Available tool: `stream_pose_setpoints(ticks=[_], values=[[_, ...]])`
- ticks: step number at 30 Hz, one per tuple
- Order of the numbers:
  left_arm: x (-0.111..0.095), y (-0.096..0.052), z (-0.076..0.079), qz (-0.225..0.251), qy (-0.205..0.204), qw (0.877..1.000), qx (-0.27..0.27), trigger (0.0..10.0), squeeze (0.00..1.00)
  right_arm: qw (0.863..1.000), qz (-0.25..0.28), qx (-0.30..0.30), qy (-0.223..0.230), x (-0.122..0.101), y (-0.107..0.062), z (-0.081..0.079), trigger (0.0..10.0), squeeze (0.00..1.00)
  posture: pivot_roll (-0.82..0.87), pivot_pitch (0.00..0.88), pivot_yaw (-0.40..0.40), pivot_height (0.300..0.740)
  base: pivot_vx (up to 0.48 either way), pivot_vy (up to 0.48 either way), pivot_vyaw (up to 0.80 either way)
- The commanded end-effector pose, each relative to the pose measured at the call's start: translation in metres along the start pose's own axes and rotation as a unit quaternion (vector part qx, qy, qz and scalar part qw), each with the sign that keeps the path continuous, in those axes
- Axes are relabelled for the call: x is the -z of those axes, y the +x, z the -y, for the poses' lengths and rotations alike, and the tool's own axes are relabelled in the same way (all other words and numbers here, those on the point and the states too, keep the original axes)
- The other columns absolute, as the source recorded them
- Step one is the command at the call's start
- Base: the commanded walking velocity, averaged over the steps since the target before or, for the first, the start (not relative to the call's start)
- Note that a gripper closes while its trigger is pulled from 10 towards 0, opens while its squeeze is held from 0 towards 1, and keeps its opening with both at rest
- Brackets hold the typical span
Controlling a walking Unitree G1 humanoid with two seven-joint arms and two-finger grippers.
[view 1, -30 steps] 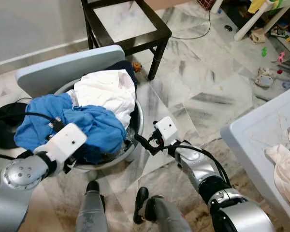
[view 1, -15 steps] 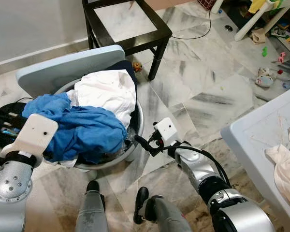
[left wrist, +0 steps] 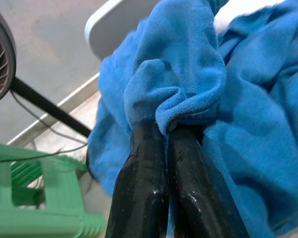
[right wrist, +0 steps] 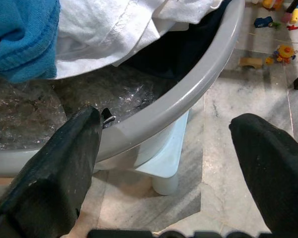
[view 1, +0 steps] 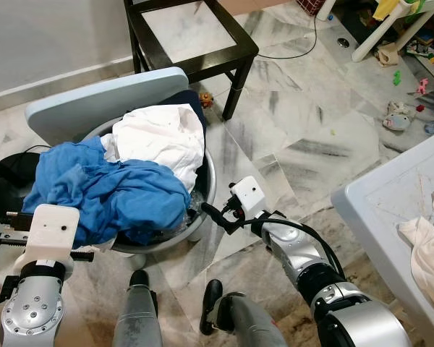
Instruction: Hang hanger
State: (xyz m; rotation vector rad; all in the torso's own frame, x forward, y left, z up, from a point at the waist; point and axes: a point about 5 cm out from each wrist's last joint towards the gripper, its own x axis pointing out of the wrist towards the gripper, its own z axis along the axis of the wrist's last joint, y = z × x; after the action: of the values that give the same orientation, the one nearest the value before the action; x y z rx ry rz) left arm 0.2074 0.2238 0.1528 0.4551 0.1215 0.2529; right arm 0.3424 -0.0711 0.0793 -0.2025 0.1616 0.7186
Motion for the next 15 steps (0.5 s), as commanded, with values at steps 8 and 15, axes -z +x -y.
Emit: stream_pose_setpoints(ticks=[8,15], values=[[0.007,-0.0051,0.0042,0.0,0.007,1.0,-0.009,10.0,1.0,1.0,-0.026,0.002,0.008,0.015,-0.0073,0.0012,10.0,0.0,0.45,0.392,-0.201,0.74,0.0,0.0,0.0],[0.0117,-0.0056,0.0029,-0.008,-0.001,1.0,-0.014,0.0,0.0,1.0,-0.026,0.001,0.008,0.015,-0.007,0.001,10.0,0.0,0.45,0.392,-0.203,0.74,0.0,0.0,0.0]])
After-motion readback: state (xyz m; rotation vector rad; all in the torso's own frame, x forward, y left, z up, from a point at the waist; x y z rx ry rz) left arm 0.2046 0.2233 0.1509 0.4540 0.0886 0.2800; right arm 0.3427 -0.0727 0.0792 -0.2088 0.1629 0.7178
